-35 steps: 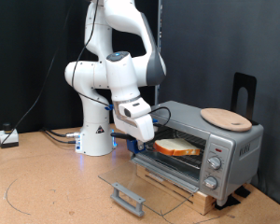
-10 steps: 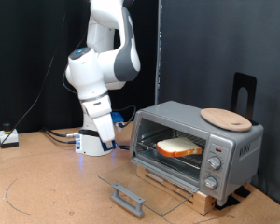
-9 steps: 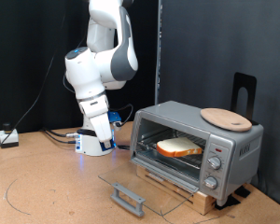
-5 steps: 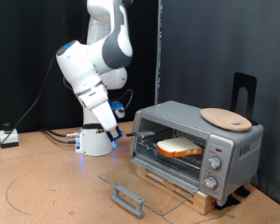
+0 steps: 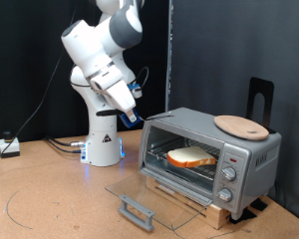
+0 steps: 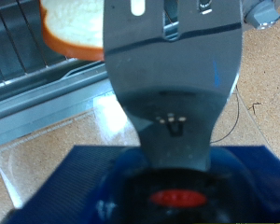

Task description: Make a piece of toast with the oven

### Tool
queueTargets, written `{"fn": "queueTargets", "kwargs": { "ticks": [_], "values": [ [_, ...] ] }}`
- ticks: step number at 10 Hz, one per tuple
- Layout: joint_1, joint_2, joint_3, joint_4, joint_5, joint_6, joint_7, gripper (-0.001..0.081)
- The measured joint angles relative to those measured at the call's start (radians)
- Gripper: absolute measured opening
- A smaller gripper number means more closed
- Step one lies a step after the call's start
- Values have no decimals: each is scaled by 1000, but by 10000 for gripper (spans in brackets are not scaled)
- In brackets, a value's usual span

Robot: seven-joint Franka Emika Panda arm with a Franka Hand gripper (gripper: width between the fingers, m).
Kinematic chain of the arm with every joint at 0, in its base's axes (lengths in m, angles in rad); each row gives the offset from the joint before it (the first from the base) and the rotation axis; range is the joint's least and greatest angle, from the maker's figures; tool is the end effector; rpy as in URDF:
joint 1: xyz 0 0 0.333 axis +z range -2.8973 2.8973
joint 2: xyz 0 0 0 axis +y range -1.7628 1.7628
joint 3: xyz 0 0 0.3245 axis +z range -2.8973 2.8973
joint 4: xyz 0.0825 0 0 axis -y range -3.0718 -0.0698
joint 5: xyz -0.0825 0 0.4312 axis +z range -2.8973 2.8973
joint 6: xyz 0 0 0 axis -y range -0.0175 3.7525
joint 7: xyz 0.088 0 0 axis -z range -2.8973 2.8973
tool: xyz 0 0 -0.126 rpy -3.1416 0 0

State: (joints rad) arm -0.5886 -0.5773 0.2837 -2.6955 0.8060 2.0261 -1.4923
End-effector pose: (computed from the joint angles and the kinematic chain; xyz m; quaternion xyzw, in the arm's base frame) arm 0.3887 -0.0781 0.3660 -0.8977 -0.3457 -0.1937 0.1926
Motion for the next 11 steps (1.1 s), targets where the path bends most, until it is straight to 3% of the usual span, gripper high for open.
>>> {"fn": "queueTargets", "kwargs": {
  "ticks": [2,4,7,11],
  "values": [
    [-1,-19,13,-4,-9,-8,26,395],
    [9,-19,13,-5,68,-63,31,395],
    [85,-35,32,-4,152,-147,33,395],
    [167,-76,115,-5,163,-203,77,395]
  ]
}}
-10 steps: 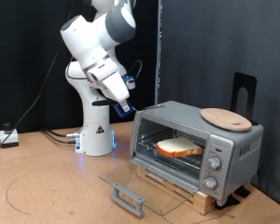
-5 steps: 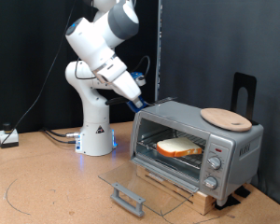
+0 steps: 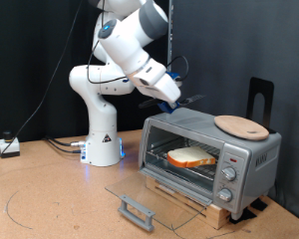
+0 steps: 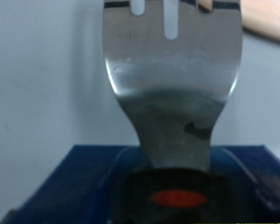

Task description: Make a piece of toast with the oven

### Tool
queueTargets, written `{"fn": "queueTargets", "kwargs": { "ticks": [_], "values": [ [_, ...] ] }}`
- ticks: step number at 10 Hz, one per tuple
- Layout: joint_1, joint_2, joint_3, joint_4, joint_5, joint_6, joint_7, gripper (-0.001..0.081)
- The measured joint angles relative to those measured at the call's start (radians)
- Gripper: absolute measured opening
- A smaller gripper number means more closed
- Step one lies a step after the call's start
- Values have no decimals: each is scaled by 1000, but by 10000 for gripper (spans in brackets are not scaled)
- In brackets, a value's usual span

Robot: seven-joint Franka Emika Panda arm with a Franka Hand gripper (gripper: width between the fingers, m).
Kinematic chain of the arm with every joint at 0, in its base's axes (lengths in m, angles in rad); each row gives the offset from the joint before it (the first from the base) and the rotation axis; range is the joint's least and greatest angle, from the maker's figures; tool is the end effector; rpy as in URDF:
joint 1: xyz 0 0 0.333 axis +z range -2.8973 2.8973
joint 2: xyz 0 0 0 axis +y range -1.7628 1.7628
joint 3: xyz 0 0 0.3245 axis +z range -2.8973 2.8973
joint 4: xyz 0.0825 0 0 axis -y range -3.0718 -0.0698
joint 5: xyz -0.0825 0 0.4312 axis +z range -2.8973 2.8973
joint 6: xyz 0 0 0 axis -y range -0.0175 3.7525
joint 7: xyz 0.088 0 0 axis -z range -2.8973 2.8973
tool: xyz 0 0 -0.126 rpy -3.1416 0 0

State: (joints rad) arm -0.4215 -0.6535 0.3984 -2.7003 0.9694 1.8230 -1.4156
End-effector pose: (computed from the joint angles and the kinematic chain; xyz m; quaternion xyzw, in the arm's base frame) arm 0.3775 0.0586 0.3771 -0.8439 -0.4164 -0.1546 0.3009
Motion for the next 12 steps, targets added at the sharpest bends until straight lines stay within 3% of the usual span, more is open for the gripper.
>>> {"fn": "queueTargets", "kwargs": {
  "ticks": [3,5,8,12],
  "values": [
    [58,-53,65,-3,36,-3,37,395],
    [77,-110,141,-13,34,9,103,395],
    [80,-164,225,-49,32,19,190,395],
    [80,-170,250,-83,70,44,202,395]
  ]
}}
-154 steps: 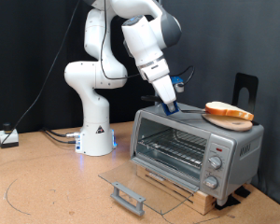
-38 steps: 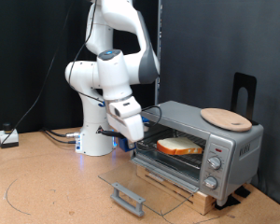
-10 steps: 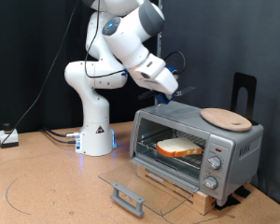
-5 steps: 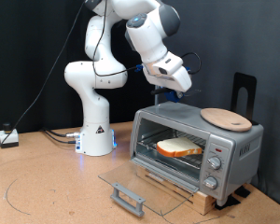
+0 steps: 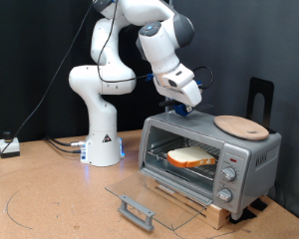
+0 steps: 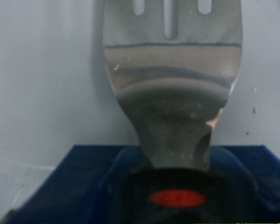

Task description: Make a piece of toast with the oven

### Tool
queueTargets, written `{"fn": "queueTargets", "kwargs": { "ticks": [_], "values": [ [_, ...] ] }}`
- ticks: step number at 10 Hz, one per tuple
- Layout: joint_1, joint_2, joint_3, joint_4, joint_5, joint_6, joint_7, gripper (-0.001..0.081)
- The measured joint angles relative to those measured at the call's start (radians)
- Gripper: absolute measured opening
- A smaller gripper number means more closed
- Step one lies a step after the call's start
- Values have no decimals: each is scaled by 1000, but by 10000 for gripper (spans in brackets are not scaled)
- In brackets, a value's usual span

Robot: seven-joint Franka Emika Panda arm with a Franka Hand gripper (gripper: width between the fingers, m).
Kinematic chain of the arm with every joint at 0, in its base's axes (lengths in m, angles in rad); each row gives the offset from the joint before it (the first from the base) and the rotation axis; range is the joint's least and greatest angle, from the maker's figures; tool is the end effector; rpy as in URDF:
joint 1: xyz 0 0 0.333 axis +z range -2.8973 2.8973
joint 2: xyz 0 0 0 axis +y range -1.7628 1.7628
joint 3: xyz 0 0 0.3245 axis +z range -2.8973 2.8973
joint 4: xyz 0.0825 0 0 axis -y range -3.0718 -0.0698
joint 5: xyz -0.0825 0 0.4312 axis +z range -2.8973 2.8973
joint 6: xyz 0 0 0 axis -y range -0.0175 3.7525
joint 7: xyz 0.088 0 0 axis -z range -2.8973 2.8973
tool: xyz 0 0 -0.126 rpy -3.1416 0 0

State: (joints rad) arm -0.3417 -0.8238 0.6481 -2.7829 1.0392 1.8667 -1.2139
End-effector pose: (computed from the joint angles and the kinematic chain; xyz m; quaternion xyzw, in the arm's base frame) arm 0.3348 0.1478 0.3547 -0.8682 -0.4270 -0.0915 0.2358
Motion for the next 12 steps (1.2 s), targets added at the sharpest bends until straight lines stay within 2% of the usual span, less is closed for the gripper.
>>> {"fn": "queueTargets", "kwargs": {
  "ticks": [1,2,3,4,5,9,12],
  "values": [
    [0,0,-1,0,17,1,0,395],
    [0,-1,-5,1,29,1,-2,496],
    [0,-2,-12,4,32,1,-2,496],
    [0,-3,-22,7,33,-2,-4,714],
    [0,-5,-39,12,37,-12,-7,786],
    [0,-35,-155,44,49,-78,-25,807],
    [-4,-41,-172,41,40,-95,-36,807]
  ]
}}
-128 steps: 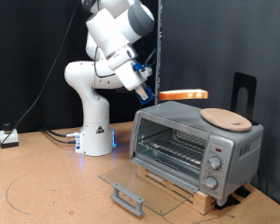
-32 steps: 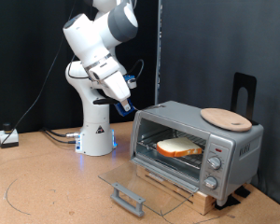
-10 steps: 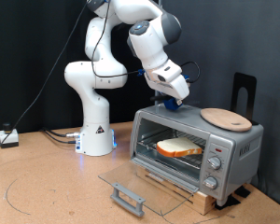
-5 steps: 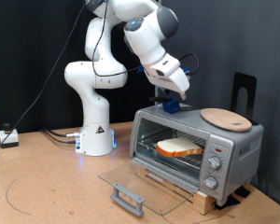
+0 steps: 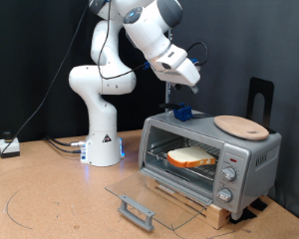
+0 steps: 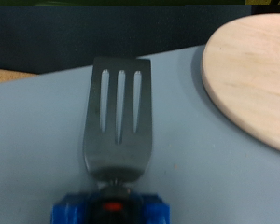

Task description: Make a piece of toast with the oven

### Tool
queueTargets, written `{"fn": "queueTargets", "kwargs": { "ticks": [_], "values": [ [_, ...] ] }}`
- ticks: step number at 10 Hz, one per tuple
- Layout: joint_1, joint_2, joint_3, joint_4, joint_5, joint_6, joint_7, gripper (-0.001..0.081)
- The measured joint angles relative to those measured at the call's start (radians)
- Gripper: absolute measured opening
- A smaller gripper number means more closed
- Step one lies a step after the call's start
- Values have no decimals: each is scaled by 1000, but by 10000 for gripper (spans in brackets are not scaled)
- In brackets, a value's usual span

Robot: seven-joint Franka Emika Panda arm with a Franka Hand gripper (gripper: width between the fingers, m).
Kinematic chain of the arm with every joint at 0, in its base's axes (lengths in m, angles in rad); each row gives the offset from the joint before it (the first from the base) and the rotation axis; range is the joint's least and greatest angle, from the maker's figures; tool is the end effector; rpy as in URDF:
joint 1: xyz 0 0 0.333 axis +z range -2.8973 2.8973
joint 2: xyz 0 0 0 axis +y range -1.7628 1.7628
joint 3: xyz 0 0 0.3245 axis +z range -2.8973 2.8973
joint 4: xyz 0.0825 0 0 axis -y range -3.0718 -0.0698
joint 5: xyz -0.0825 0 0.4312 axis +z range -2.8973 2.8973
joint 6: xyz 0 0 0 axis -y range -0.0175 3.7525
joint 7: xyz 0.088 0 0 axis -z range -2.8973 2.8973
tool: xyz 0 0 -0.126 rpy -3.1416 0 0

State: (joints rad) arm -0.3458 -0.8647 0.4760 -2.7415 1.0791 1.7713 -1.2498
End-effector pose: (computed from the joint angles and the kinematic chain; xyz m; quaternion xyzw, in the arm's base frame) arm 0.3443 0.1219 0.4139 -0.8479 -0.4093 -0.1633 0.2948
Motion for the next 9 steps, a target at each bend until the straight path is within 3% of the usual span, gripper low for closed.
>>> {"fn": "queueTargets", "kwargs": {
  "ticks": [5,9],
  "values": [
    [-77,2,-183,-34,-104,-73,-95,807],
    [-175,8,-288,-34,-239,-94,-95,807]
  ]
}}
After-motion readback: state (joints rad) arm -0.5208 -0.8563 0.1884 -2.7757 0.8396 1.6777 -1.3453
